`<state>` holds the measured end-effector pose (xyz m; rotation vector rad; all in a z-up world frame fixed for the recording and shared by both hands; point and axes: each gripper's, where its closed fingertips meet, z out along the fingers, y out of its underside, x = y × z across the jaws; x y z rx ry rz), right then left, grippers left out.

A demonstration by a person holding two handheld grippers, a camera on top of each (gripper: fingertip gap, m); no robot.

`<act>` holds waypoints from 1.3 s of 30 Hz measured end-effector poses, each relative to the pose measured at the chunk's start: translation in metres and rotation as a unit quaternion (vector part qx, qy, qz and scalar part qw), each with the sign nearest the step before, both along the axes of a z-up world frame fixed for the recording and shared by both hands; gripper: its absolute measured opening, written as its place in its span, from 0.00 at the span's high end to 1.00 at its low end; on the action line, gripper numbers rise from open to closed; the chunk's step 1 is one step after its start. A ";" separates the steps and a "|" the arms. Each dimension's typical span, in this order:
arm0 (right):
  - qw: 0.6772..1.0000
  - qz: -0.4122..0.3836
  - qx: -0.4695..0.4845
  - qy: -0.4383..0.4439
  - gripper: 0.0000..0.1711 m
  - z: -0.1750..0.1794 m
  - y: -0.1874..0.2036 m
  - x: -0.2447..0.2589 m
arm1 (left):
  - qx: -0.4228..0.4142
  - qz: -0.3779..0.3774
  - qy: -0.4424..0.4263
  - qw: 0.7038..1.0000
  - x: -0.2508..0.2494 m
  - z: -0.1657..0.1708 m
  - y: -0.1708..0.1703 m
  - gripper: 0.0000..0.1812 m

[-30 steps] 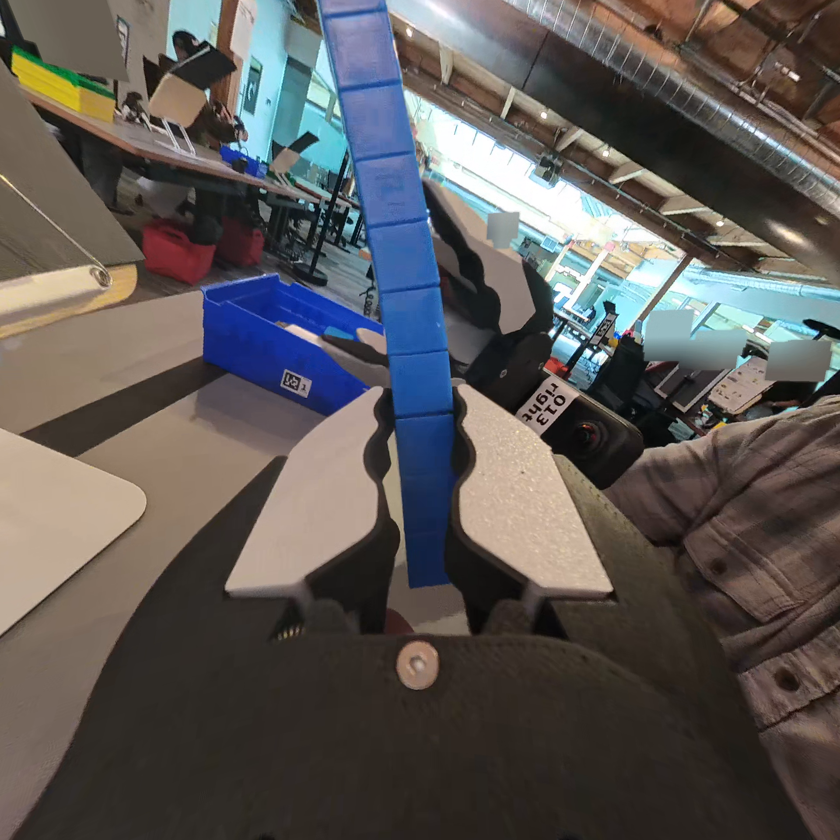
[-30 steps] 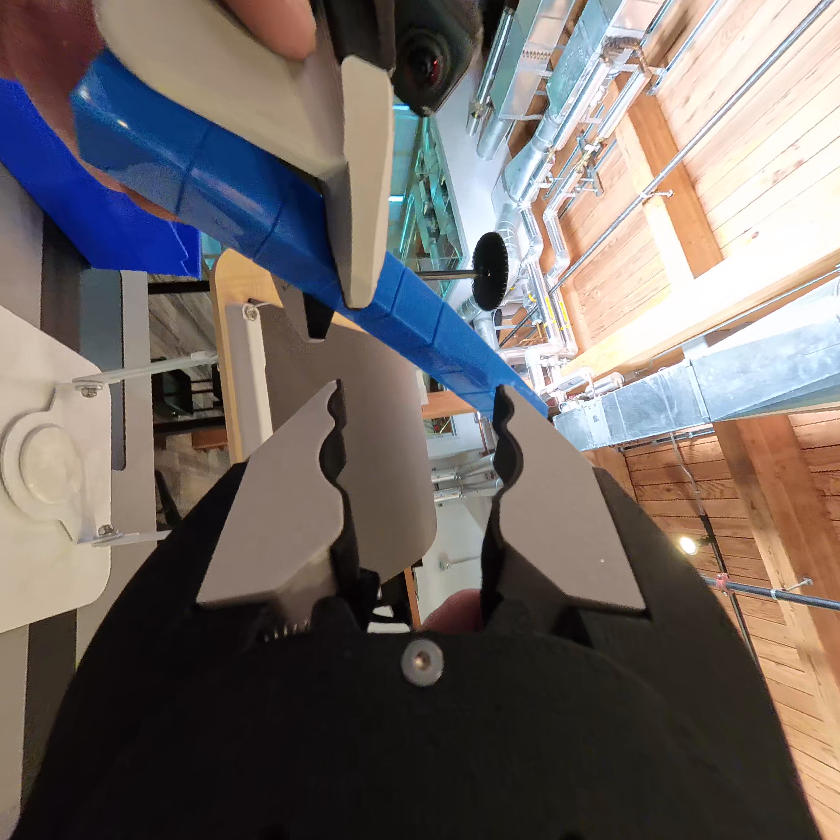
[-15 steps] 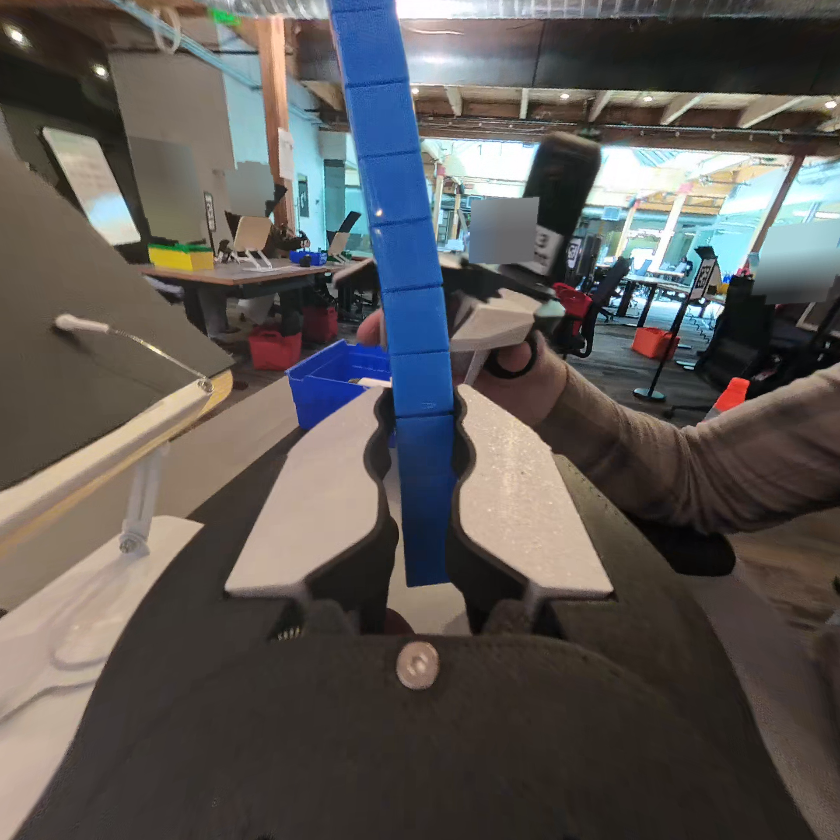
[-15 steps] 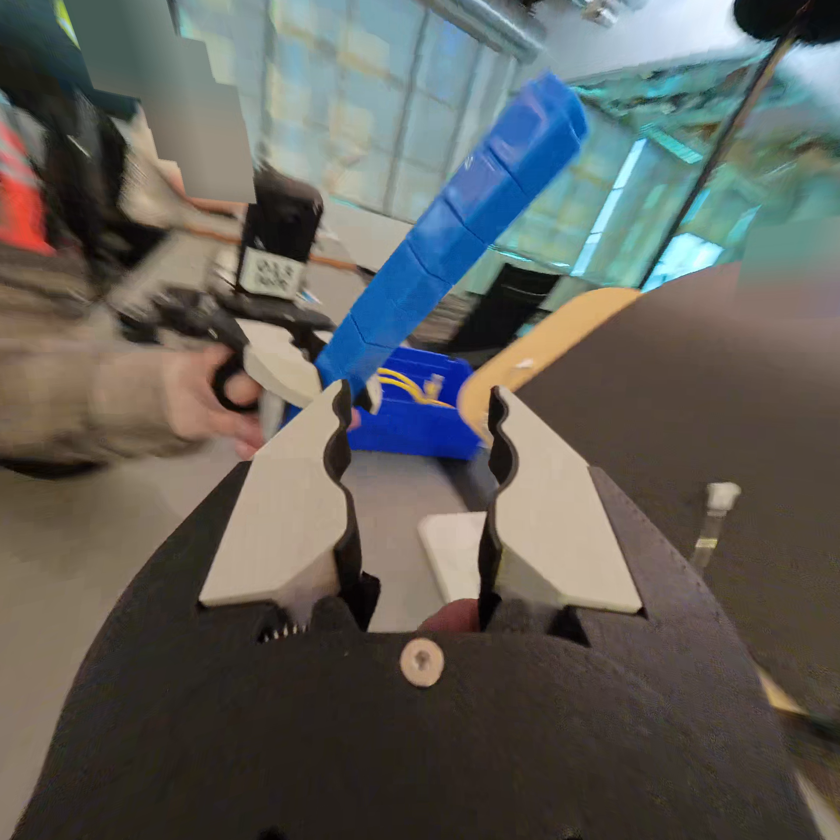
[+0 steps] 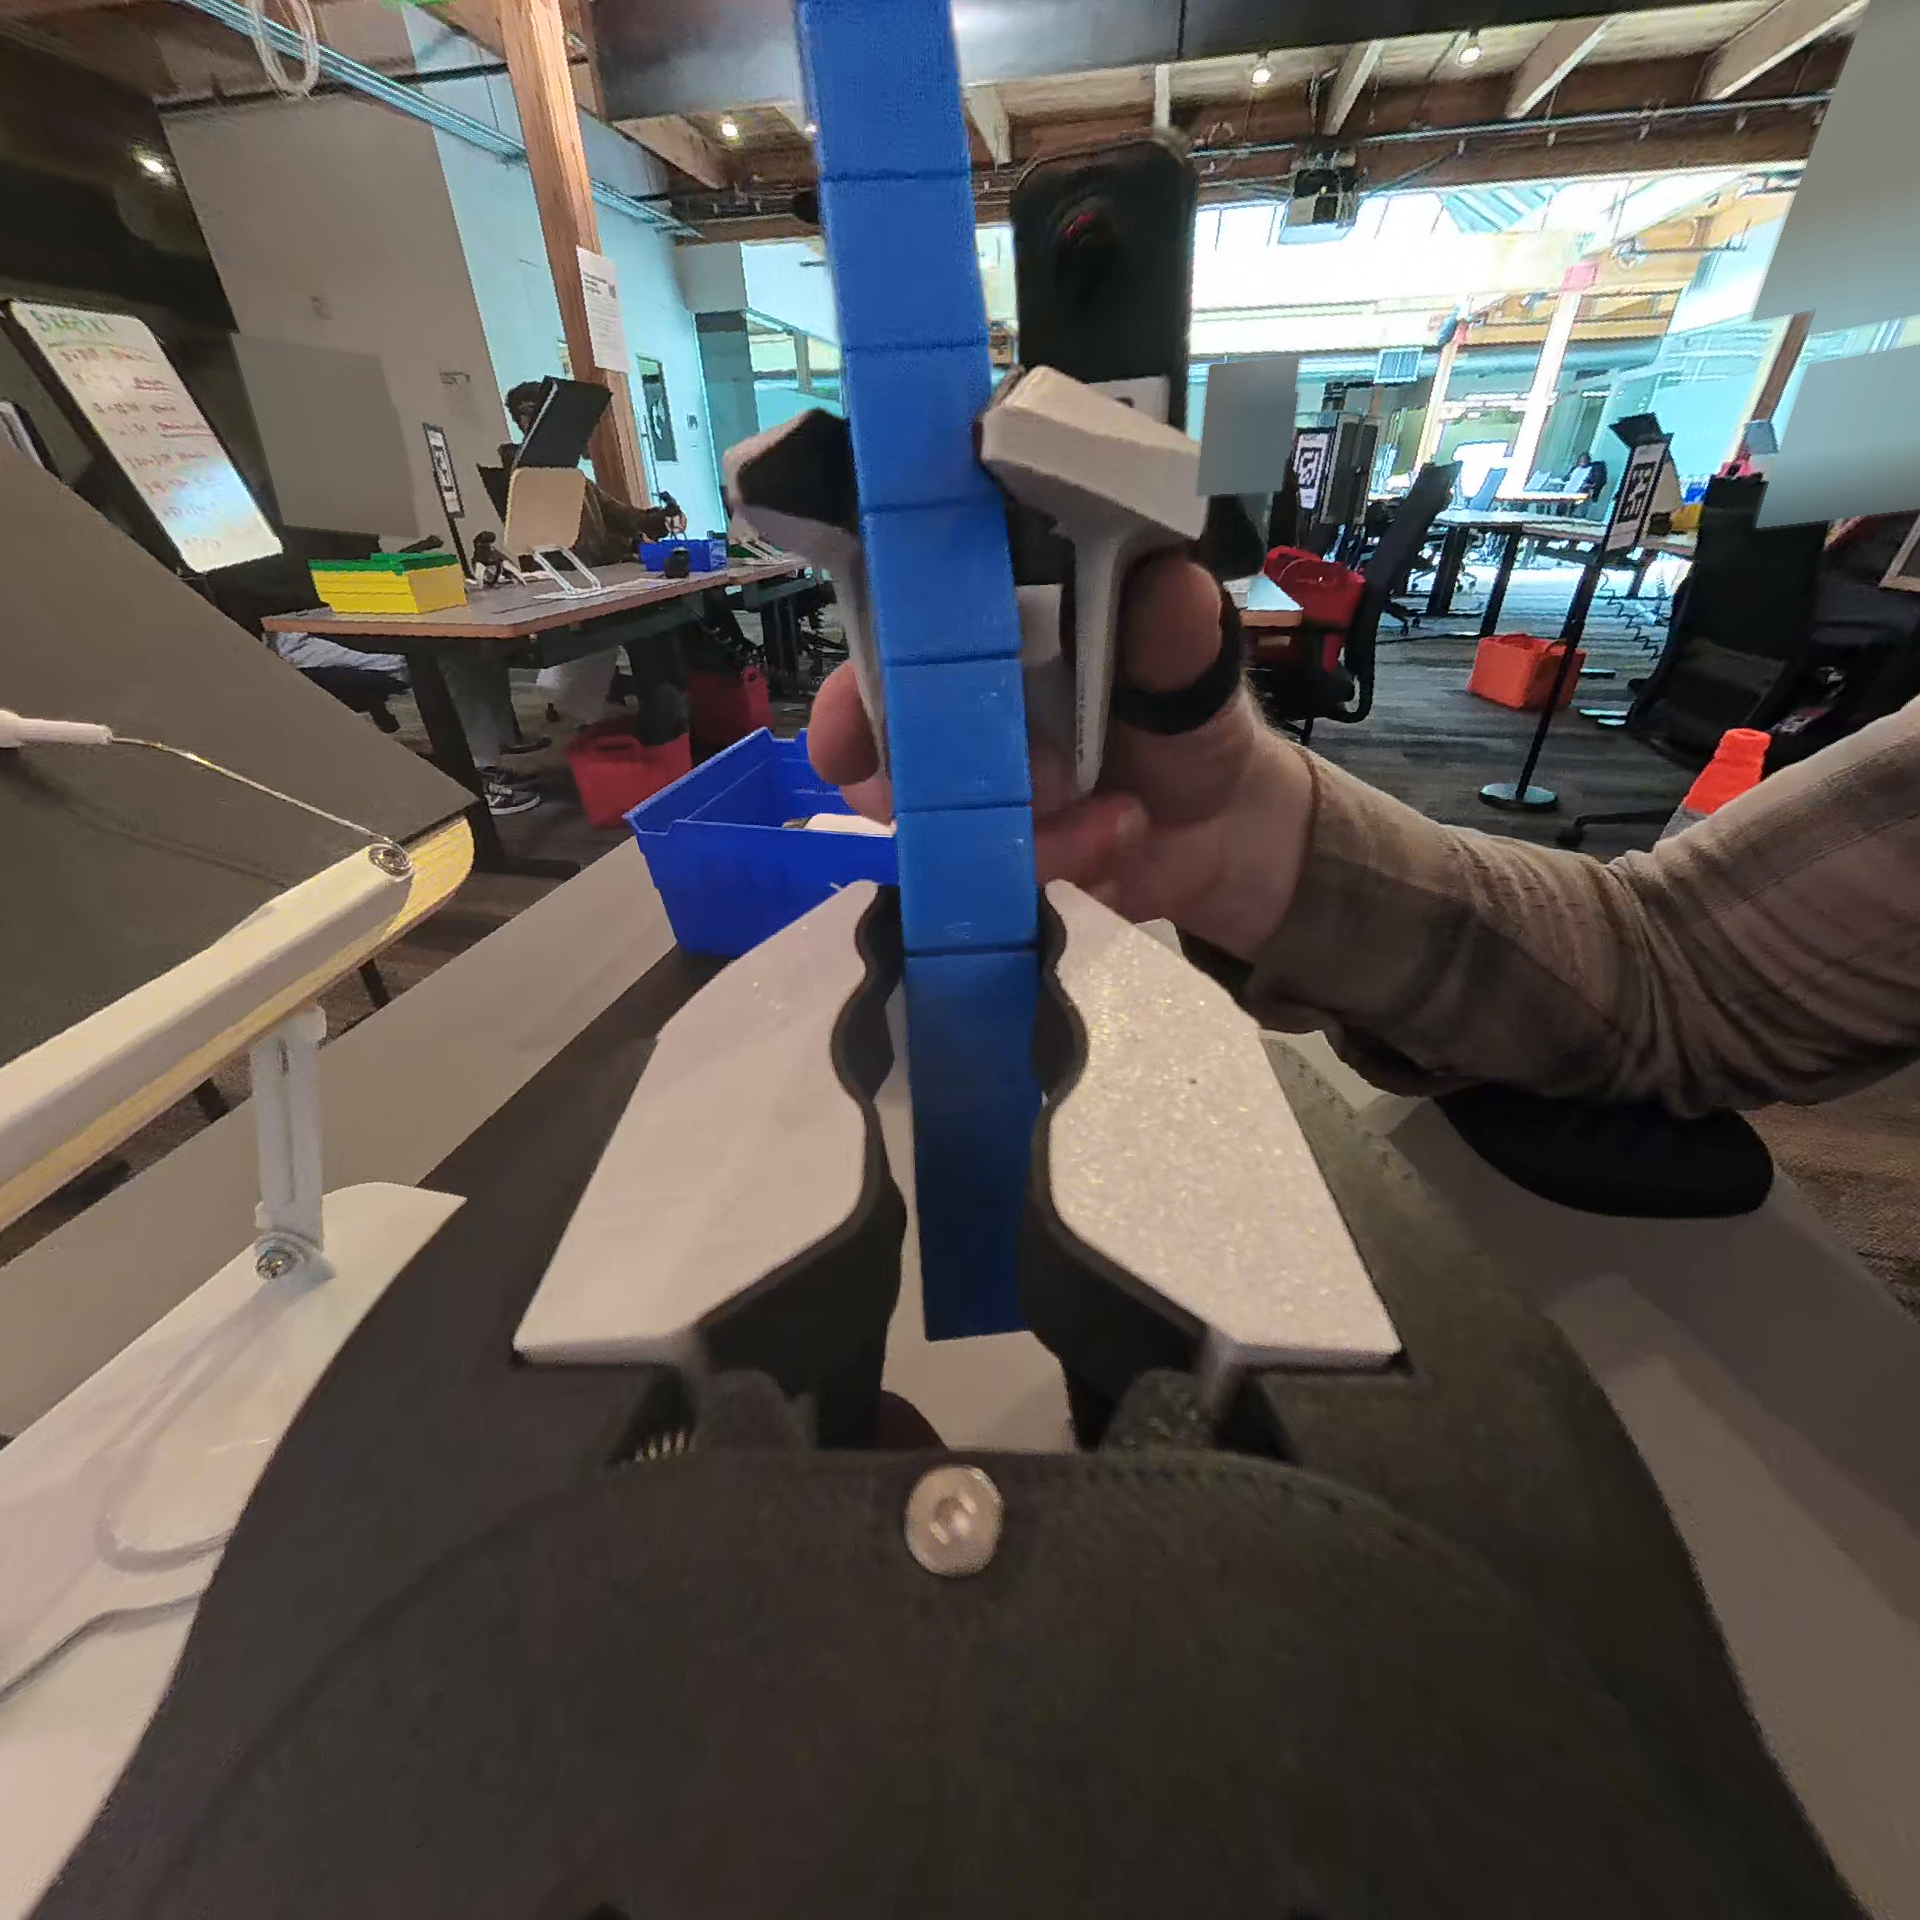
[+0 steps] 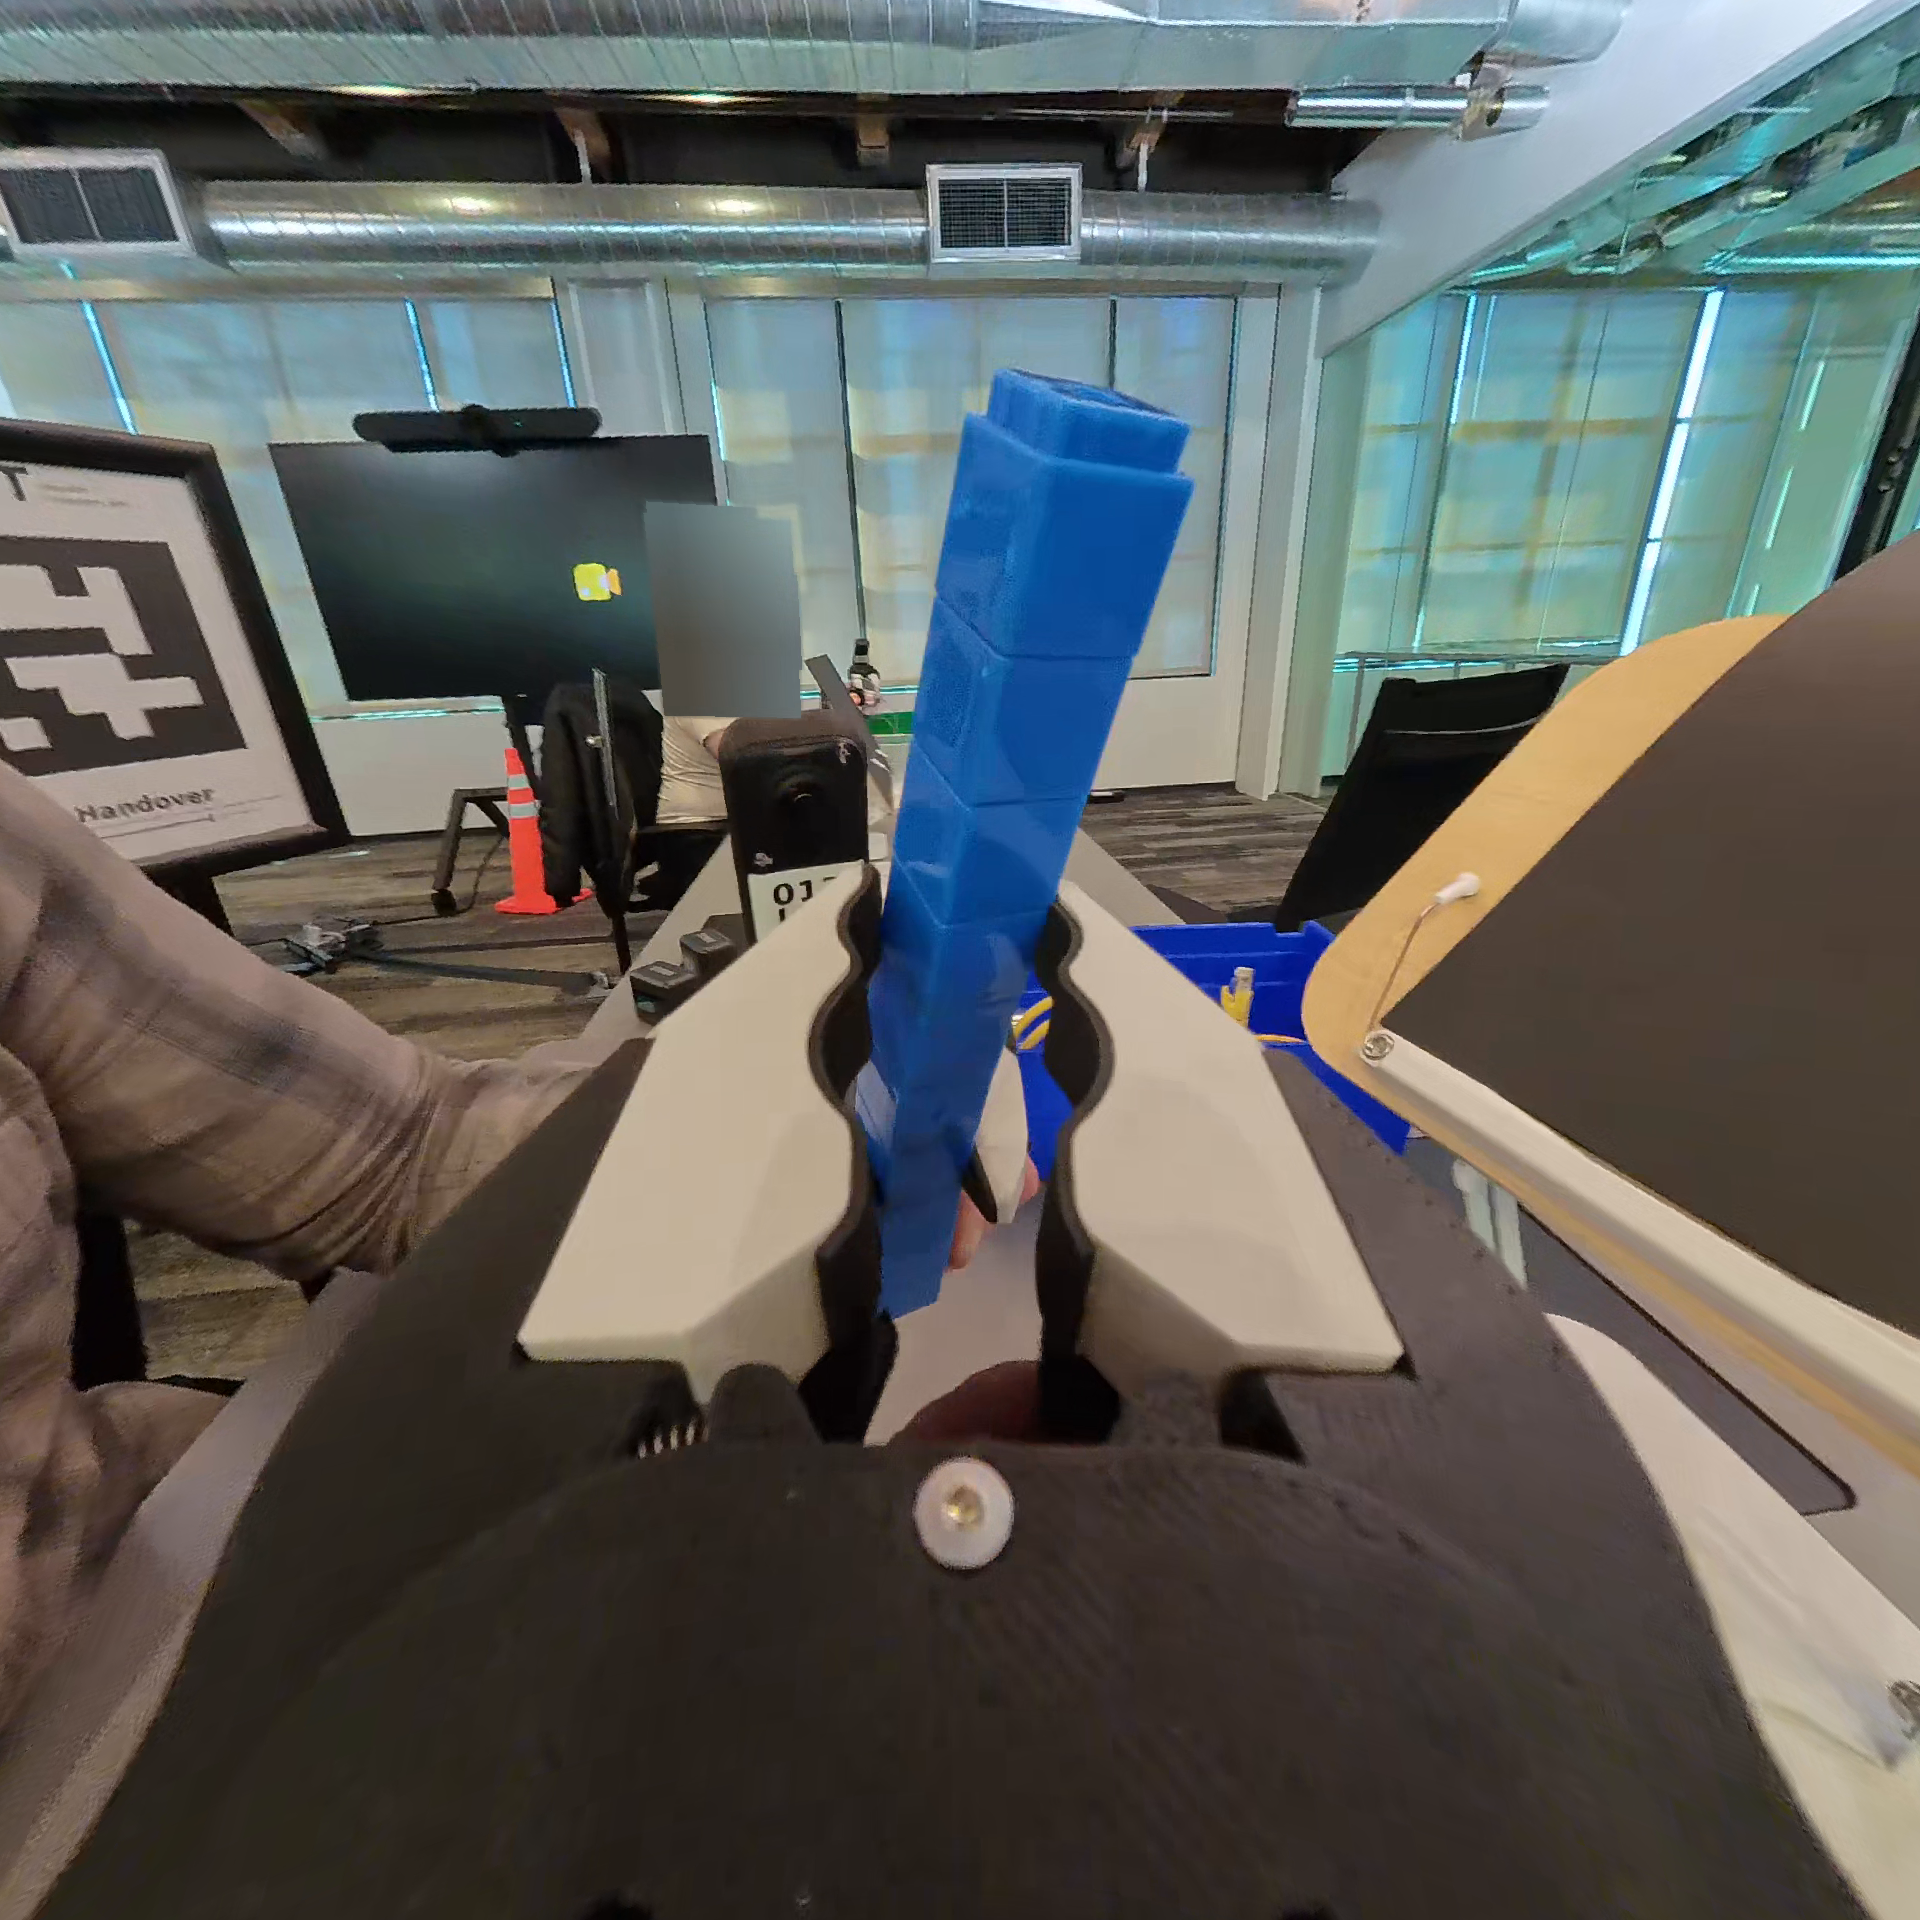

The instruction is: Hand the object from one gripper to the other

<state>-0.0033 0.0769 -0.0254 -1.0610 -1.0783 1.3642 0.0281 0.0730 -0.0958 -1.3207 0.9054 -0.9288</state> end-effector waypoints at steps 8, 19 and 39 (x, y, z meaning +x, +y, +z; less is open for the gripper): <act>0.994 -0.076 0.076 -0.010 0.86 0.008 0.004 0.003 | -0.012 0.048 0.017 0.999 -0.019 -0.003 0.020 0.78; 0.828 -0.302 0.456 -0.125 0.86 0.007 0.022 0.019 | -0.092 -0.046 -0.105 0.989 -0.041 0.057 -0.008 0.72; 0.531 -0.440 0.684 -0.237 0.86 -0.015 0.040 -0.002 | -0.020 0.190 0.050 0.980 -0.025 0.044 0.010 0.86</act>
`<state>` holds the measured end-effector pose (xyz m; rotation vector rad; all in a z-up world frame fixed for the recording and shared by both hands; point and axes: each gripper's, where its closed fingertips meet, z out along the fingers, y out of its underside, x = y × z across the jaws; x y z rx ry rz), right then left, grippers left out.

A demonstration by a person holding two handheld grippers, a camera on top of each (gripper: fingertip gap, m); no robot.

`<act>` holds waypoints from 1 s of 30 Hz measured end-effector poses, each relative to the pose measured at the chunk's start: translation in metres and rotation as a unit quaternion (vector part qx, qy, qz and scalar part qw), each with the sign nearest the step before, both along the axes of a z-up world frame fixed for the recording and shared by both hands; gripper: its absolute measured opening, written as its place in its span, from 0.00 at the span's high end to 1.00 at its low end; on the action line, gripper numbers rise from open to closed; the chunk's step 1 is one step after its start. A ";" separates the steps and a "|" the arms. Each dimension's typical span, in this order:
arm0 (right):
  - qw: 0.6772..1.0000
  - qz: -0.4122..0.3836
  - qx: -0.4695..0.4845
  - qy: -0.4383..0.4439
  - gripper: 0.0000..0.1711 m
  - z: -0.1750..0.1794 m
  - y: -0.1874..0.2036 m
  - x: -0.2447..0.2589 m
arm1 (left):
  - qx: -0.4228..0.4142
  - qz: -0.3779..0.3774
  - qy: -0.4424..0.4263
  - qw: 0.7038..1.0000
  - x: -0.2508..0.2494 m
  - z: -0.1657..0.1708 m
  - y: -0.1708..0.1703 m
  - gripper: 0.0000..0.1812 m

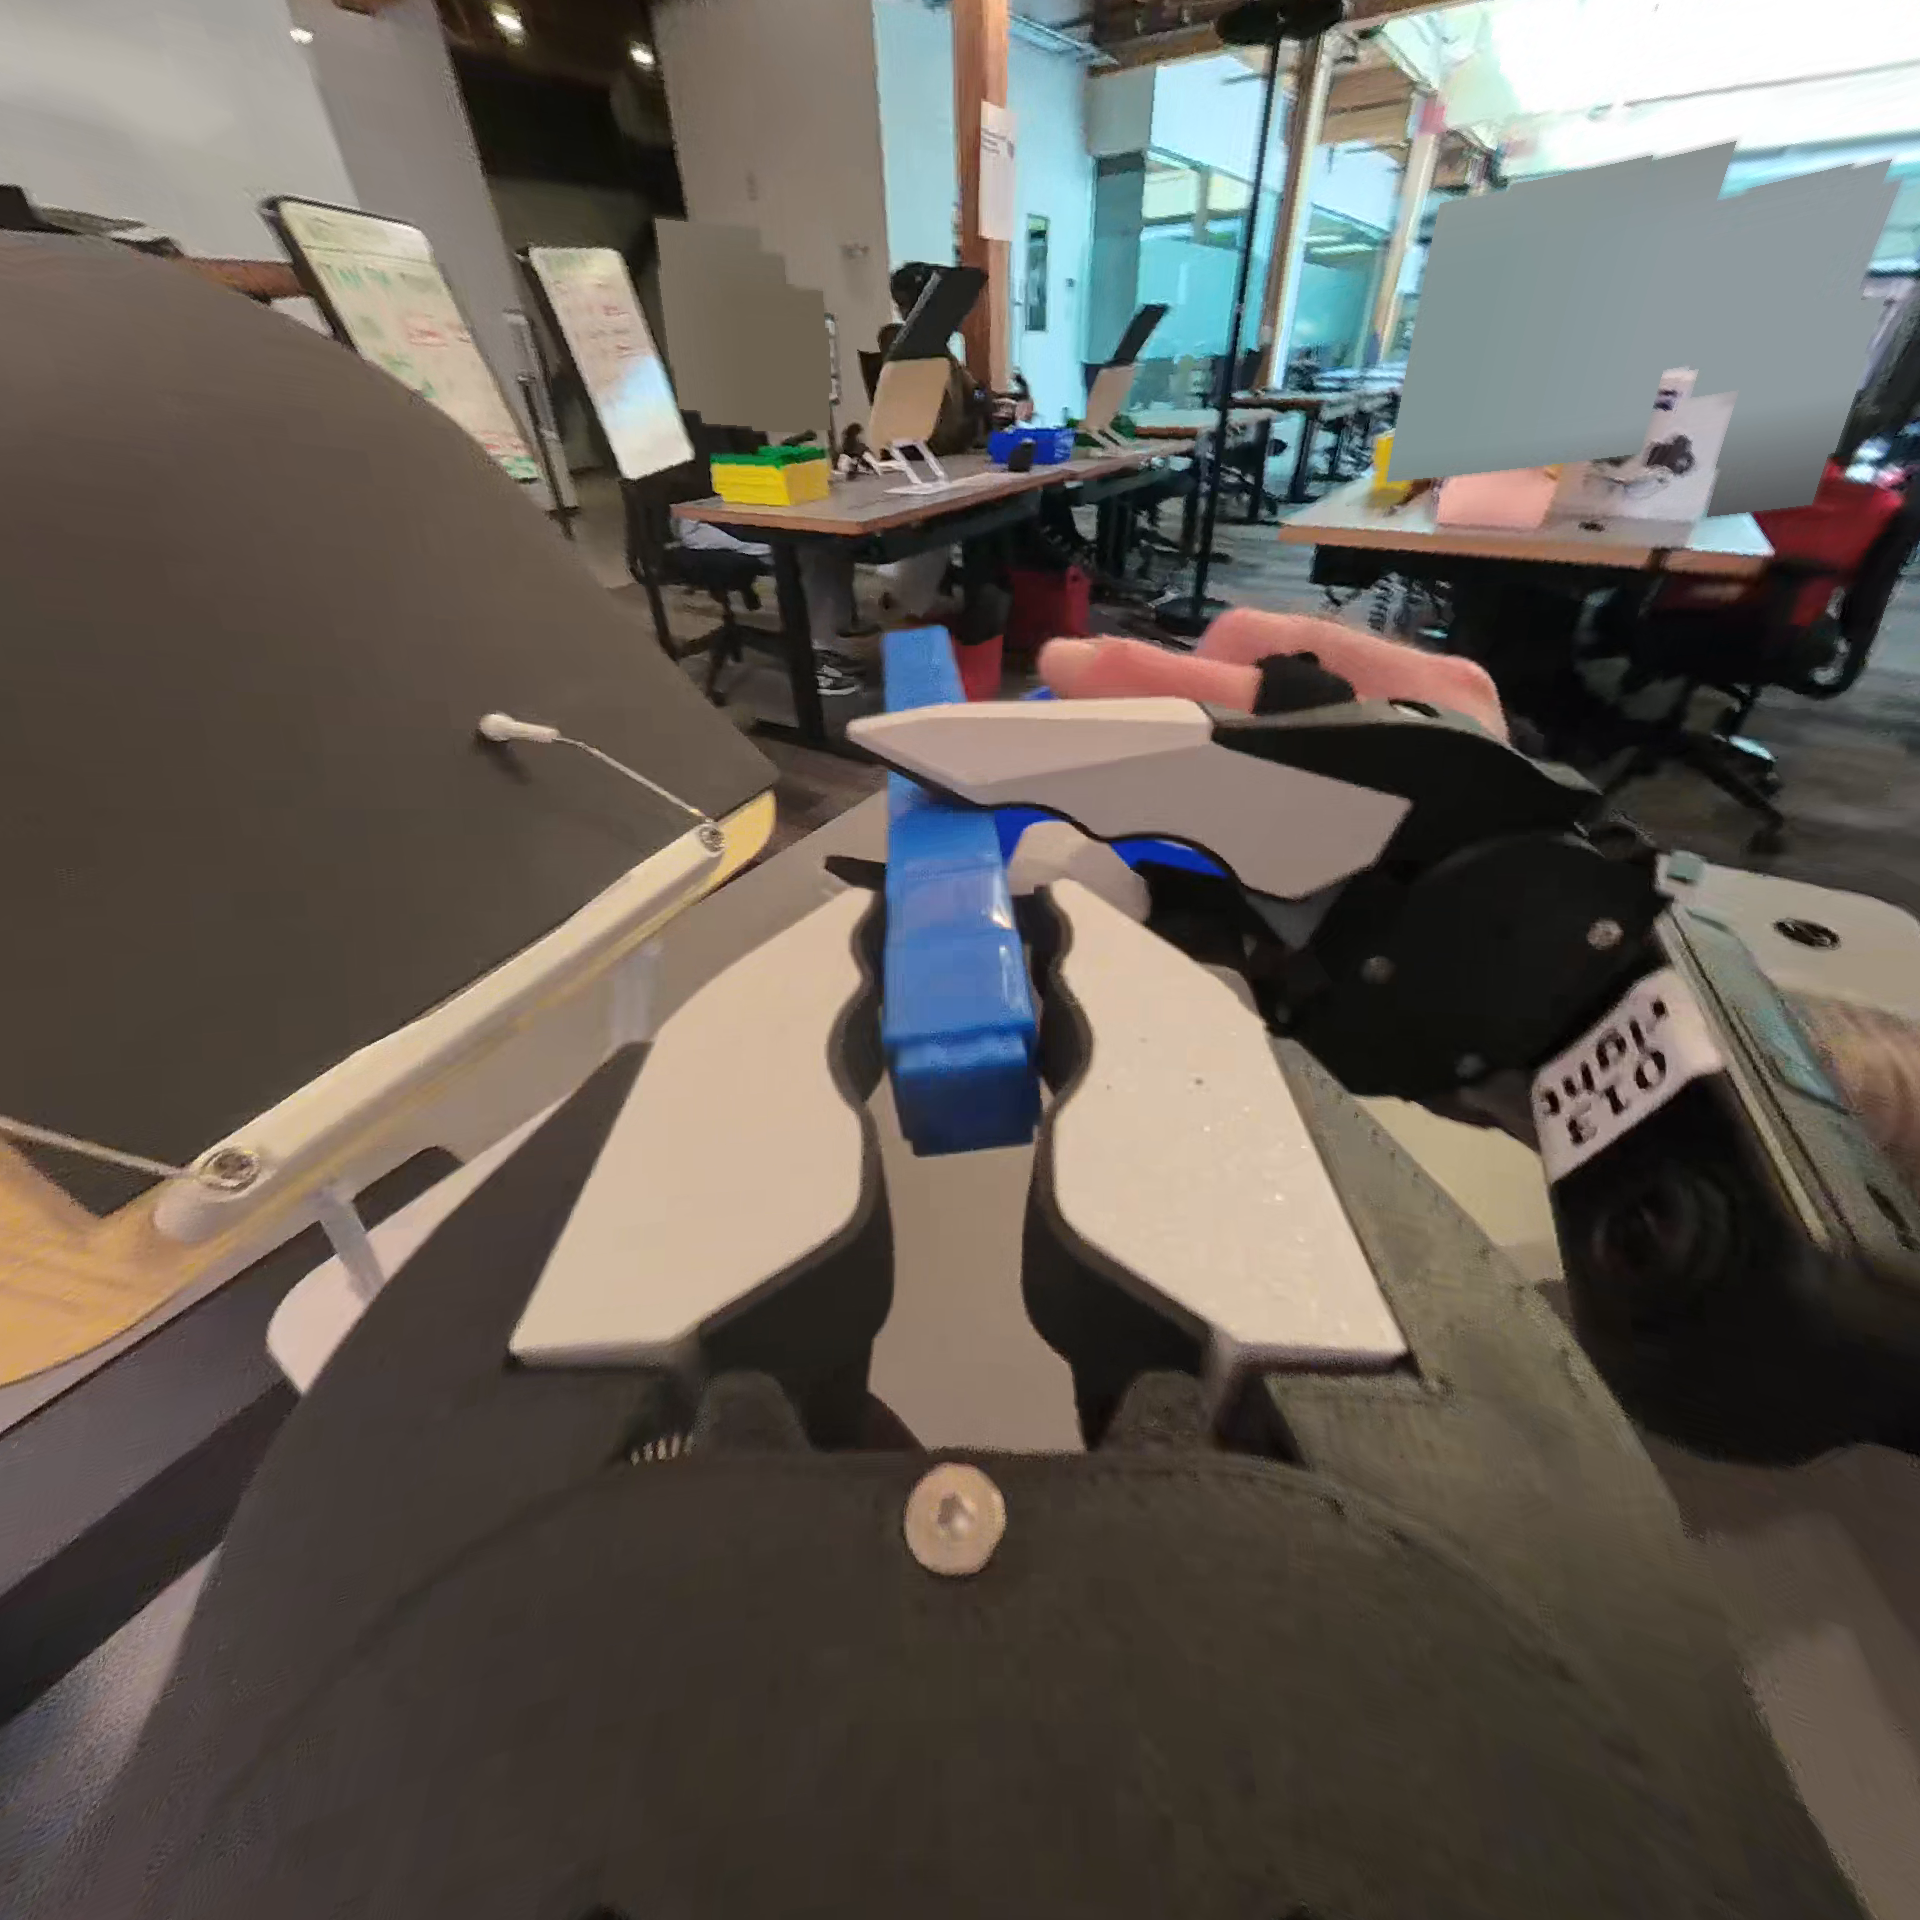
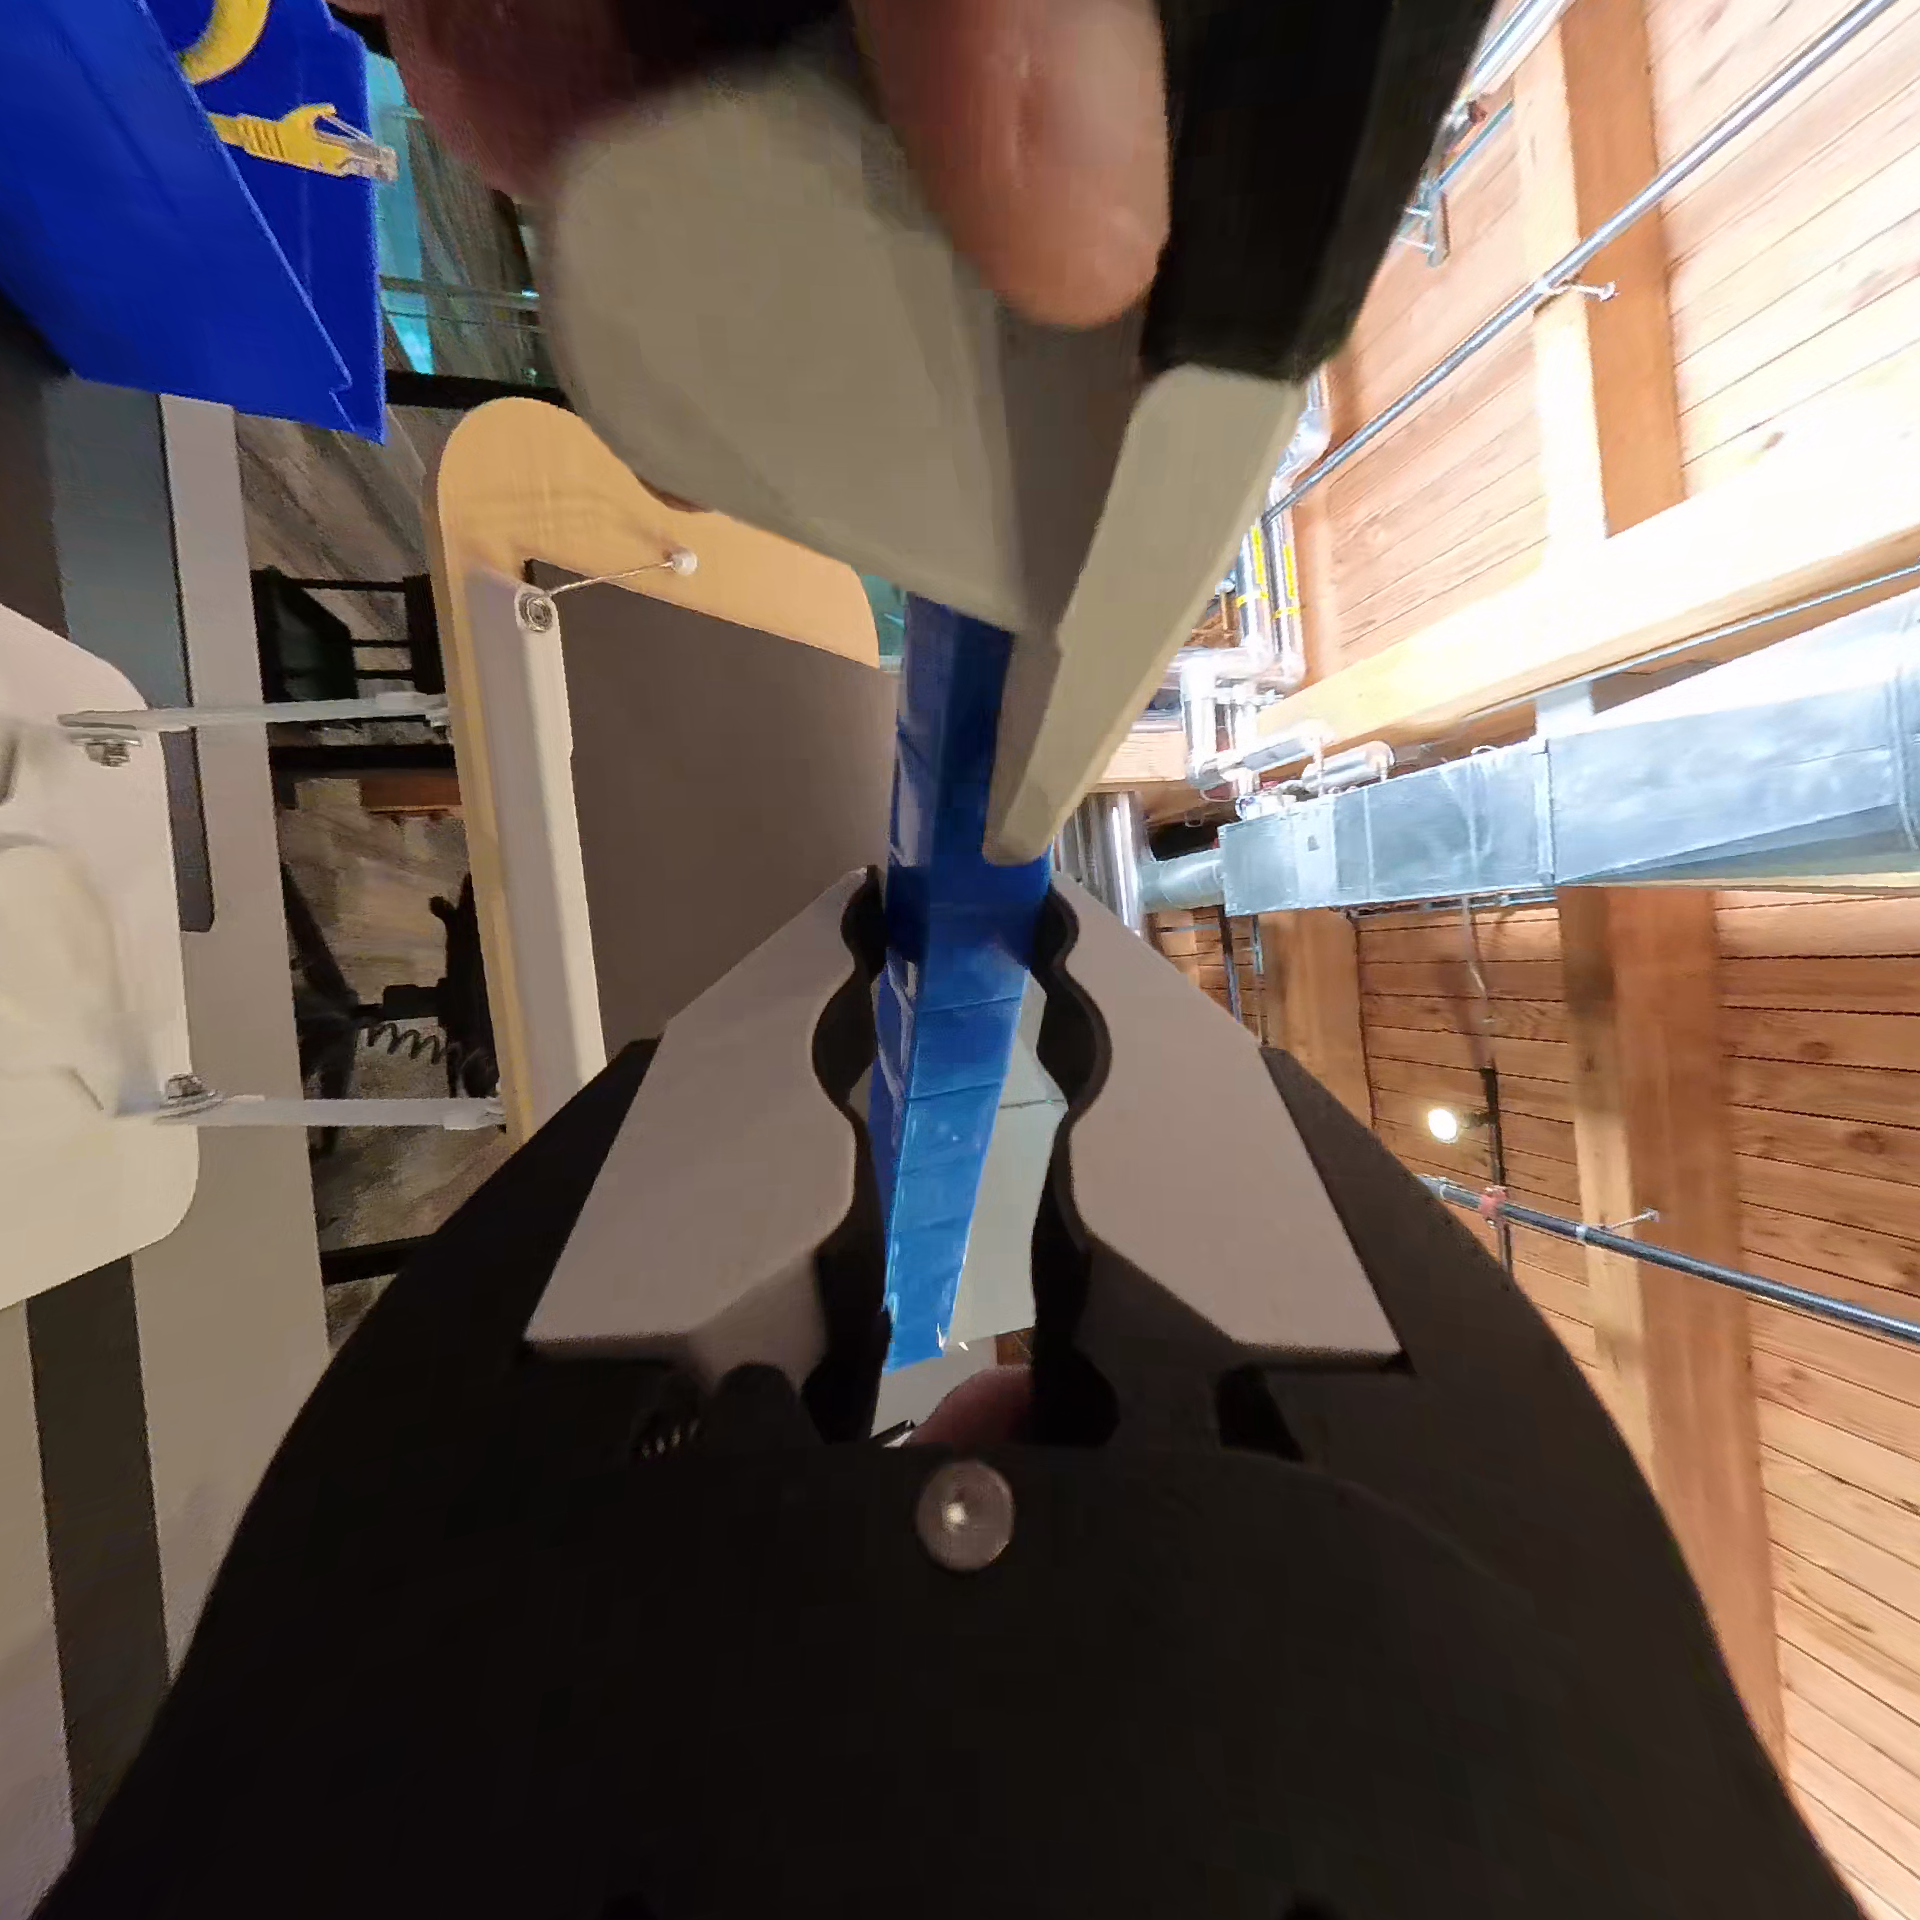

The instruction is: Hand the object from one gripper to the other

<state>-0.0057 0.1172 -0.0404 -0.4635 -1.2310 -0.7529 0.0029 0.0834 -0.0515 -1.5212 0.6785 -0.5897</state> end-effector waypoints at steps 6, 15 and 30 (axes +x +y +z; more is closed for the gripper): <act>1.000 0.000 -0.006 0.014 0.87 -0.004 0.005 -0.001 | 0.025 0.024 0.020 0.999 -0.003 -0.004 0.005 0.87; 0.949 0.139 -0.187 0.211 0.71 0.044 0.003 0.037 | 0.109 0.028 -0.134 0.985 -0.040 0.037 0.007 0.87; 0.369 0.419 -0.730 0.395 0.70 0.042 0.011 0.038 | 0.396 0.090 0.075 0.911 -0.002 0.028 -0.025 0.87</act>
